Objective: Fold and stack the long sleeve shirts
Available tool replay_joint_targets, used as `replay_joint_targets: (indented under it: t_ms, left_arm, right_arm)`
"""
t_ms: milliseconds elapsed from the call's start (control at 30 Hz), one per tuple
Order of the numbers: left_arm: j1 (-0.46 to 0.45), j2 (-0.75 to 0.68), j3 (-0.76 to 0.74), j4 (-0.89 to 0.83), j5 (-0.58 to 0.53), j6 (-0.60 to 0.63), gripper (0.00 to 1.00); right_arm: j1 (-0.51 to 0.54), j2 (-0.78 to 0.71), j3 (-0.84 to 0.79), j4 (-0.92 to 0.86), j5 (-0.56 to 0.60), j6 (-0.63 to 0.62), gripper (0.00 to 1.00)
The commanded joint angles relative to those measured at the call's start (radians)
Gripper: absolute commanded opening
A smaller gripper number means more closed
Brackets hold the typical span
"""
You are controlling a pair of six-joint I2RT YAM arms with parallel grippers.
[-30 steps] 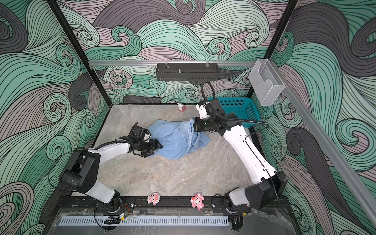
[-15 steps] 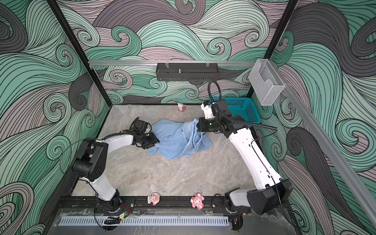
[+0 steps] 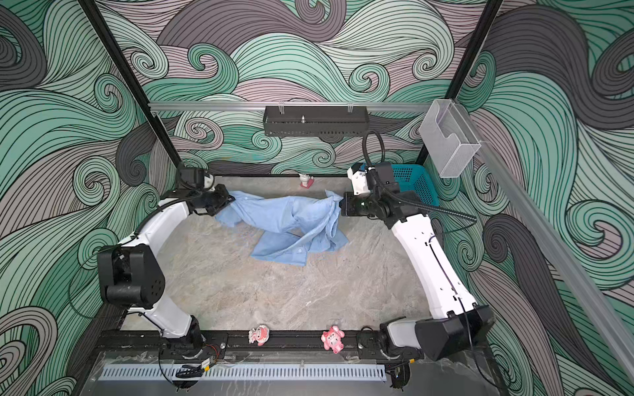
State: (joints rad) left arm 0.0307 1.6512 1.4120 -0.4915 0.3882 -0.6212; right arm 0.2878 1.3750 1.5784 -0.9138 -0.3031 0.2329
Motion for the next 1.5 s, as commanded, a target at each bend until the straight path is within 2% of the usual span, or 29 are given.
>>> replay_joint_targets:
  t_ms: [0,67,133,200,267,367,500,633,767,867,967,1100,1267,1467]
  left_arm:
    - [0.029,-0.012,0.043,-0.084,0.030,0.051,0.08]
    - [0.027,0.014,0.050,-0.099,0.047,0.058,0.25]
    - [0.023,0.062,0.067,-0.153,0.100,0.069,0.48]
    - [0.016,0.109,0.090,-0.232,0.123,0.083,0.58]
    - [0.006,0.096,0.041,-0.208,0.130,0.078,0.63]
    - [-0.007,0.027,-0.062,-0.152,0.123,0.068,0.66]
    - [-0.012,-0.022,-0.144,-0.168,0.109,0.092,0.69]
    - [-0.011,-0.025,-0.182,-0.174,0.103,0.095,0.71]
    - [-0.042,-0.059,-0.238,-0.159,0.117,0.086,0.71]
    - [-0.122,-0.153,-0.358,-0.108,0.118,0.056,0.70]
    - [-0.262,-0.260,-0.477,-0.046,0.074,0.006,0.70]
    - [-0.431,-0.299,-0.583,-0.011,0.012,-0.052,0.73]
    - [-0.547,-0.246,-0.633,0.035,-0.047,-0.084,0.75]
    - [-0.595,-0.089,-0.584,0.160,-0.066,-0.111,0.75]
  right_arm:
    - [-0.017,0.035,0.039,0.018,-0.005,0.035,0.00]
    - [-0.016,0.056,0.045,0.000,-0.028,0.060,0.00]
    - [-0.015,0.073,0.033,-0.004,-0.055,0.086,0.00]
    - [-0.010,0.084,0.023,-0.006,-0.066,0.098,0.00]
    - [-0.005,0.092,0.013,-0.008,-0.068,0.102,0.00]
    - [-0.004,0.095,-0.001,-0.009,-0.064,0.096,0.00]
    - [-0.004,0.095,-0.012,-0.020,-0.062,0.056,0.00]
    - [-0.002,0.106,-0.010,-0.017,-0.058,0.026,0.00]
    - [0.000,0.121,0.024,-0.029,-0.078,0.056,0.00]
    - [0.005,0.128,0.043,-0.038,-0.080,0.075,0.00]
    - [0.011,0.128,0.048,-0.037,-0.077,0.082,0.00]
    - [0.014,0.124,0.046,-0.040,-0.072,0.086,0.00]
    - [0.017,0.114,0.036,-0.040,-0.071,0.090,0.00]
    - [0.021,0.096,0.018,-0.040,-0.070,0.091,0.00]
